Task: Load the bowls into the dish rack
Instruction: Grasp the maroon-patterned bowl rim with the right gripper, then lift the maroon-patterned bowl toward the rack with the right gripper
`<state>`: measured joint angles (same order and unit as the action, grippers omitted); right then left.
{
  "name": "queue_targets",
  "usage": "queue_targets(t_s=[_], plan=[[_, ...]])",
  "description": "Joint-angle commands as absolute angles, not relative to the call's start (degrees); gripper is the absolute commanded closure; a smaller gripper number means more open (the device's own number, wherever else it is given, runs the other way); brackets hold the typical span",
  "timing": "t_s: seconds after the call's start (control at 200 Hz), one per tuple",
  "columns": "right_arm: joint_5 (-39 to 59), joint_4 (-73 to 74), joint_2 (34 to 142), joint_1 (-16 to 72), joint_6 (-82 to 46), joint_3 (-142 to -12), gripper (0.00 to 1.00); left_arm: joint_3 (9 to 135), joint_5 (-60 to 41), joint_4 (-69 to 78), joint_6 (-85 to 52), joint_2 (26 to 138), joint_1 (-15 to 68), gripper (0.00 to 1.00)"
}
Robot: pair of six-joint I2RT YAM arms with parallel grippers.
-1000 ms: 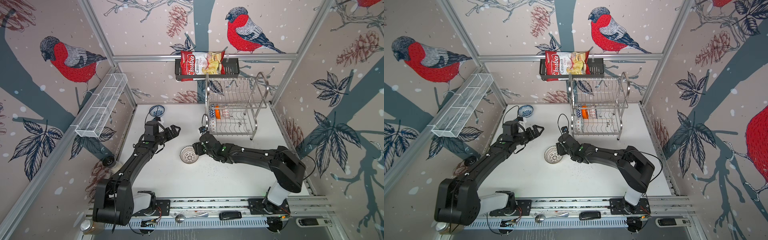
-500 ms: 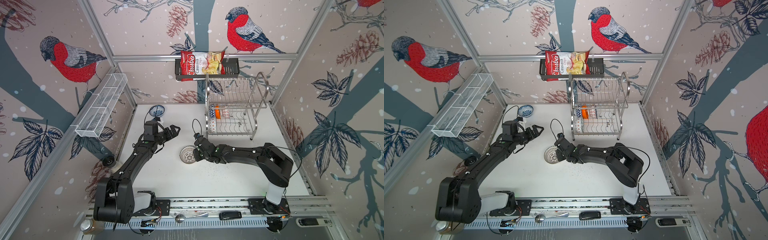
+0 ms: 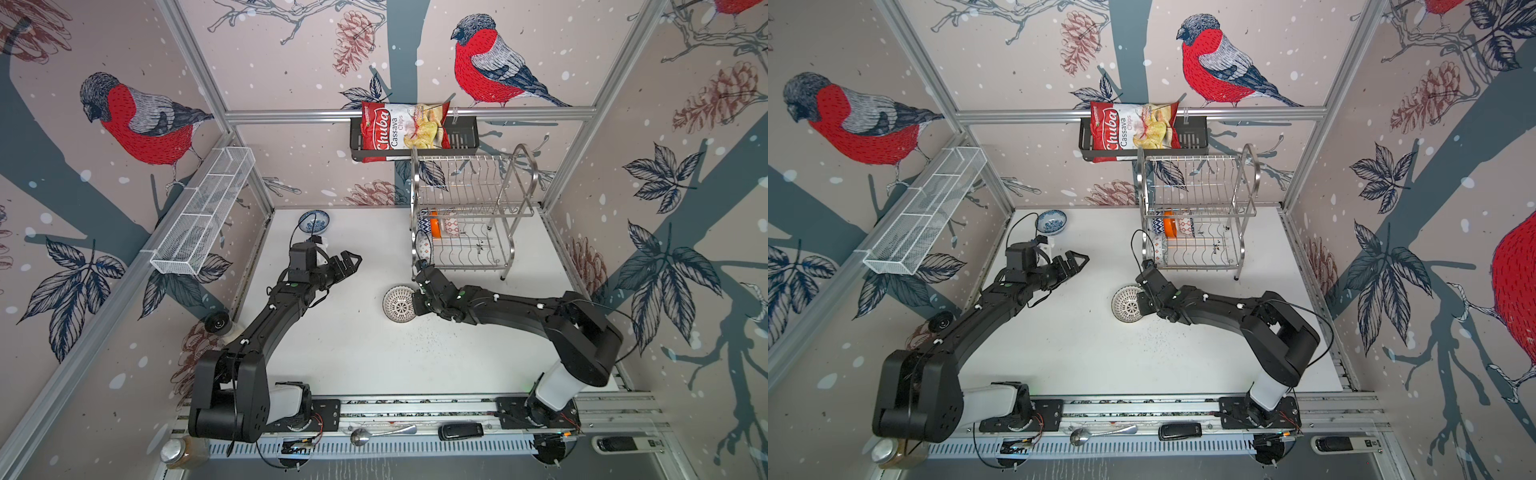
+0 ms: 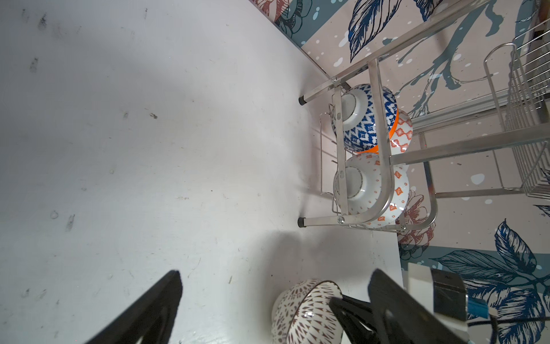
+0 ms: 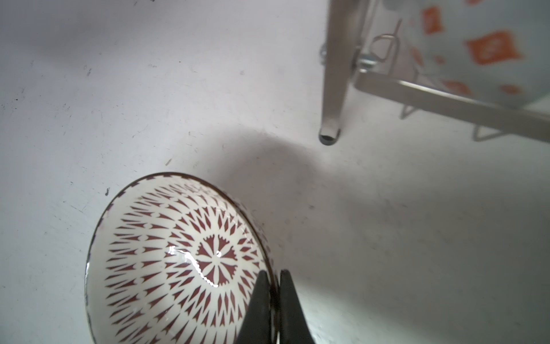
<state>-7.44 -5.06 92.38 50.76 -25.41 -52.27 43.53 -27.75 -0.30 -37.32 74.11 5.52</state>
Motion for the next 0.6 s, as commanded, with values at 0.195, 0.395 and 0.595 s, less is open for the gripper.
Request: queue_targets(t_s=[0.195,0.395,0.595], plan=[[-4.99,-7.44,82.72,41.10,-21.88,-42.82,0.95,43.24,-29.80,2.87,-37.76,75.01,5.41,0.02],[-4.29,-8.82,79.67,37.03,-20.97,-39.99,0.87,43.19,-29.67,2.75,-37.79,75.24,5.45,0.02],[-5.51,-10.68,78.24,36.39,-20.01,-41.59,0.55,43.22,-29.66,2.90,-37.86,75.50,5.45,0.02]])
